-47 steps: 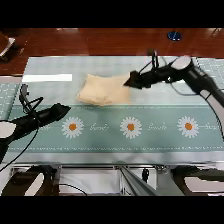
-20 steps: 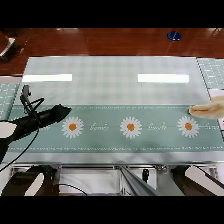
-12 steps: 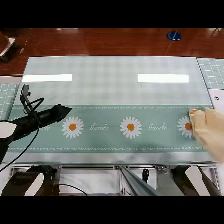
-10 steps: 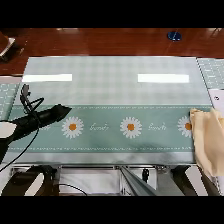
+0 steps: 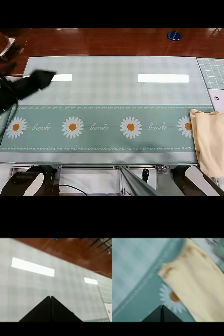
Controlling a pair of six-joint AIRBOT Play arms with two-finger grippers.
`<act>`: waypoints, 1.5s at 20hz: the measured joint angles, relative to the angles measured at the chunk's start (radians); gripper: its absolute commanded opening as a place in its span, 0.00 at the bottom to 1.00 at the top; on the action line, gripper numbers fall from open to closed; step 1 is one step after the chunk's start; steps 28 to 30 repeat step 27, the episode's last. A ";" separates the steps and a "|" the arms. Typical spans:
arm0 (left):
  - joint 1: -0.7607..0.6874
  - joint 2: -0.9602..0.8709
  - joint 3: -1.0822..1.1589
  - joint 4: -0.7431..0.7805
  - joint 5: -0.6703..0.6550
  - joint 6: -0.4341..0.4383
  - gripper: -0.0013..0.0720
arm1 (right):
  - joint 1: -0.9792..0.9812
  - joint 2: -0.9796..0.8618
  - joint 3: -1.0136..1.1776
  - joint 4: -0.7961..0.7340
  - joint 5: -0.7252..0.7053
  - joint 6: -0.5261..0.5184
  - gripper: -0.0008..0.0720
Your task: Fold the shirts.
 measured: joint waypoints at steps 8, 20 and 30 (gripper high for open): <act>-0.230 -0.316 0.358 0.304 -0.214 -0.076 0.05 | 0.756 -0.221 0.000 -0.080 -0.355 -0.057 0.03; -0.346 -0.521 0.353 0.800 -0.298 -0.359 0.06 | 0.952 -0.357 -0.116 -0.393 -0.356 0.006 0.03; -0.348 -0.530 0.353 0.817 -0.300 -0.370 0.06 | 0.956 -0.359 -0.118 -0.402 -0.353 0.008 0.03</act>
